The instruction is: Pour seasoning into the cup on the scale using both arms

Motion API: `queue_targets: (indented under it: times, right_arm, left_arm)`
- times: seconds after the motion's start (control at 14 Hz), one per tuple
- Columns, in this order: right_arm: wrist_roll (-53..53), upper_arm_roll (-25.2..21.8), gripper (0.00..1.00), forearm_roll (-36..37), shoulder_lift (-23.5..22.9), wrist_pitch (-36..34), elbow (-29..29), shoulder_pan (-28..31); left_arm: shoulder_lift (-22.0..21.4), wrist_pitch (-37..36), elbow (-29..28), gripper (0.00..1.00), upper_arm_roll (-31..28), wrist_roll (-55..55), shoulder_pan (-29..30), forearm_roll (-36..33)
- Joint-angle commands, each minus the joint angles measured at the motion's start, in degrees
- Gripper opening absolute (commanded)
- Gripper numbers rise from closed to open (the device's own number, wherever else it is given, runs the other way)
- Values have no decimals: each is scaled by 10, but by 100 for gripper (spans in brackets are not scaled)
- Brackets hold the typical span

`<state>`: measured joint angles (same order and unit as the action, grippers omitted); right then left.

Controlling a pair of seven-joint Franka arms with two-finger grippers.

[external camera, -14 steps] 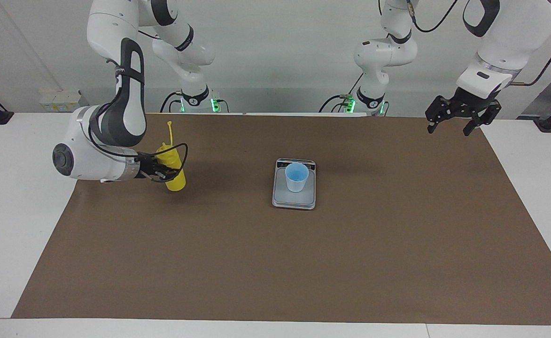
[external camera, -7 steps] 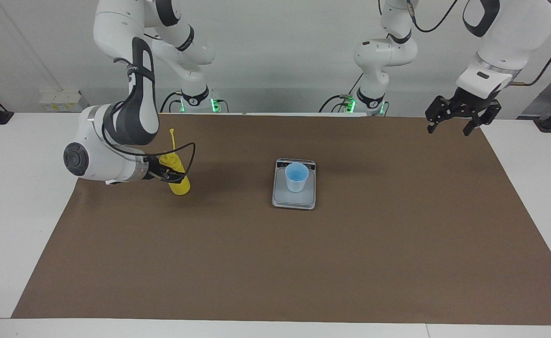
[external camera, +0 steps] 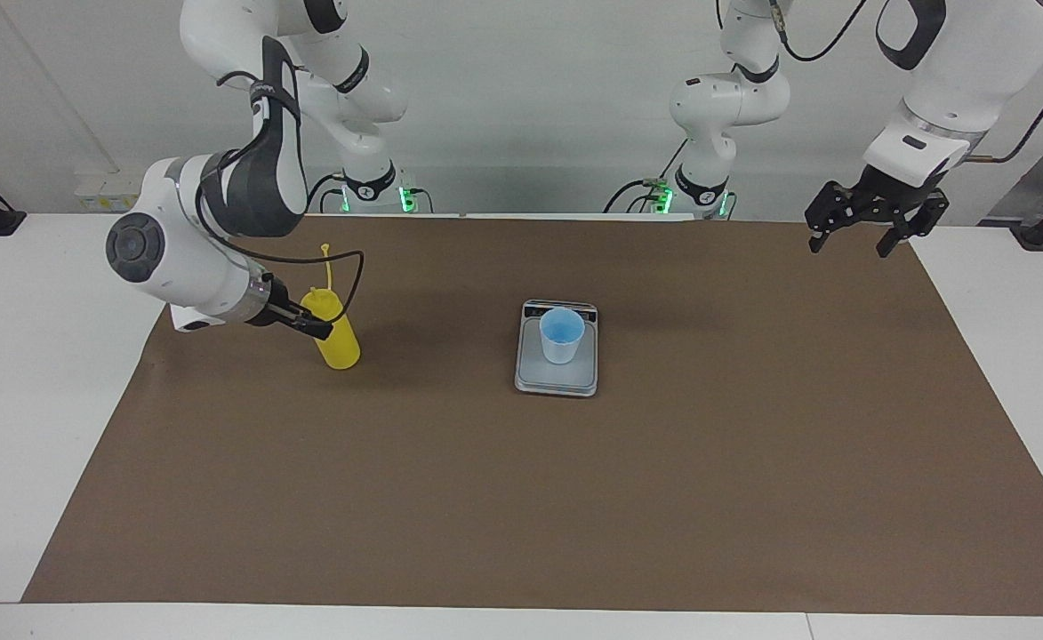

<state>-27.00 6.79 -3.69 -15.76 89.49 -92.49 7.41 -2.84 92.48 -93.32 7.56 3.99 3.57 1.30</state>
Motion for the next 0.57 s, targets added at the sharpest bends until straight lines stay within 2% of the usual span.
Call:
queue_targets:
  times: [0.0, 0.21, 0.5]
  right_arm:
    - [15, 3, 100, 45, 27, 33, -4, -18]
    - [13, 3, 100, 87, 55, 64, -3, -39]
    - [12, 4, 100, 106, 92, 87, -3, -67]
  left_arm:
    - [-14, 1, -13, 100, 2, 2, 7, 5]
    - [-14, 1, -13, 100, 2, 2, 7, 5]
    - [-14, 0, -13, 100, 2, 2, 7, 5]
